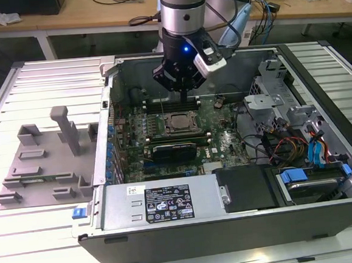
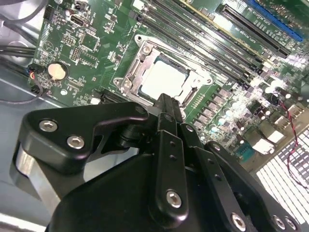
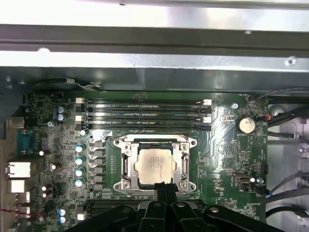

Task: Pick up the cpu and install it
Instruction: 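Install the first cpu locking lever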

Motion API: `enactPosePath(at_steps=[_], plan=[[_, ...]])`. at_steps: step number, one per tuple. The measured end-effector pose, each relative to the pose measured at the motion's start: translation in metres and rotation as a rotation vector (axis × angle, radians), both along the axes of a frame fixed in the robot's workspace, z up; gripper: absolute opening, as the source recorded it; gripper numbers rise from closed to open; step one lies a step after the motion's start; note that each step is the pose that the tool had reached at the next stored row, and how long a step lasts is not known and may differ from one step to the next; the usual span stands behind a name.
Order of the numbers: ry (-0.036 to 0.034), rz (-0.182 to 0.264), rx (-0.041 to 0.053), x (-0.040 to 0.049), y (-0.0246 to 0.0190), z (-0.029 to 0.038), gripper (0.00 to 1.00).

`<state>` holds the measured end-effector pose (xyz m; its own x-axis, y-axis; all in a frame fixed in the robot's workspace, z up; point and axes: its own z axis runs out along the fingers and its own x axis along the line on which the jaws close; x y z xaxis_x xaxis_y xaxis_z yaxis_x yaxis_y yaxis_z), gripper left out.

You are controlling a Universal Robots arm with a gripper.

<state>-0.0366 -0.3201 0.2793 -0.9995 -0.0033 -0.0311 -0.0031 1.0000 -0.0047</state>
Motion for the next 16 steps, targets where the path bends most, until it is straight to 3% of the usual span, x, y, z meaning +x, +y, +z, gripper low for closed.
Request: enactPosePath(at_steps=[7,16], plan=[[-0.0003,0.000,-0.0001,-0.0021,0.0000,0.0003,0.11],[-0.0039,0.000,0.0000,-0.0236,0.0009,0.0000,0.11]])
